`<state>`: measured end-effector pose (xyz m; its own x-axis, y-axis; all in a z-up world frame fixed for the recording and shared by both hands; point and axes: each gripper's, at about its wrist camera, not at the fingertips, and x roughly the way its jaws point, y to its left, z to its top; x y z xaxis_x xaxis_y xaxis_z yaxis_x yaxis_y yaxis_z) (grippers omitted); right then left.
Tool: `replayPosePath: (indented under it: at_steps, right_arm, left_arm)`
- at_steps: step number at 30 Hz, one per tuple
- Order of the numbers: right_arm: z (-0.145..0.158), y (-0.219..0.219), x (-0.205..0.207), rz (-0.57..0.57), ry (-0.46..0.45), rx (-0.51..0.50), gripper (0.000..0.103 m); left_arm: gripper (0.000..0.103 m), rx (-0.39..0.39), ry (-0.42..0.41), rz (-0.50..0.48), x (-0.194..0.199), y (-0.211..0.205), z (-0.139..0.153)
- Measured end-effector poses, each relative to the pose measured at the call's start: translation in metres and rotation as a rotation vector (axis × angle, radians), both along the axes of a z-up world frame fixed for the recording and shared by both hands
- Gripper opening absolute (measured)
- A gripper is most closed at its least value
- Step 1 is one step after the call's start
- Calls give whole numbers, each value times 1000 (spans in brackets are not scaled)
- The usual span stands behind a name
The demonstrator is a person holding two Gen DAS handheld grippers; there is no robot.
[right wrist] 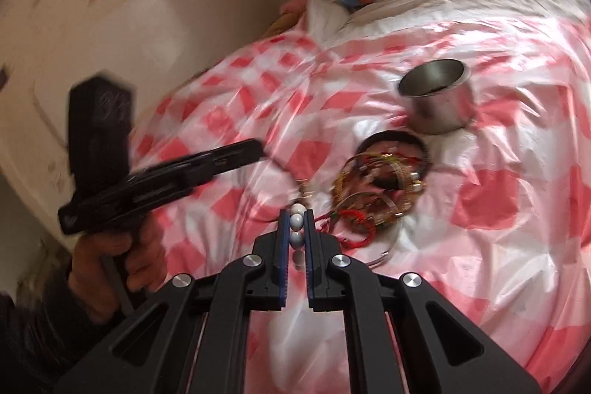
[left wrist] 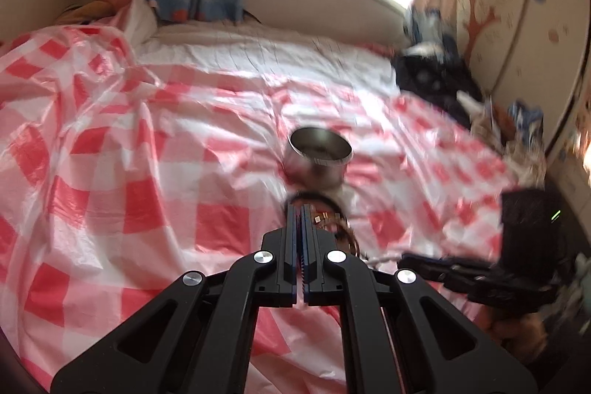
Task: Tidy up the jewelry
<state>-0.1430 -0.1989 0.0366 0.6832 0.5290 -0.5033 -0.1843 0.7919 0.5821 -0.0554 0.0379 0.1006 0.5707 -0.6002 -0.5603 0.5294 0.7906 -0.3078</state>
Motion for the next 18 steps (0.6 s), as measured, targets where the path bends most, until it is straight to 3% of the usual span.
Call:
replayPosePath:
  at_steps: [3, 6, 8, 10, 14, 18]
  right_arm:
    - [-18, -20, -5, -74, 48, 34, 8]
    - [-18, -31, -10, -105, 41, 60, 8]
    - [-12, -26, -7, -72, 17, 74, 8]
    - [-3, -12, -7, -24, -8, 21, 8]
    - [5, -4, -3, -1, -34, 21, 8]
    - [10, -21, -3, -23, -47, 87, 8]
  left_arm:
    - [2, -41, 33, 38, 9, 18, 2]
    - [2, -43, 45, 28, 10, 17, 0]
    - [2, 3, 52, -2, 9, 4, -6]
    - [2, 31, 53, -14, 6, -5, -11]
    - [2, 21, 61, -21, 7, -5, -11]
    - [2, -49, 68, -39, 6, 0, -5]
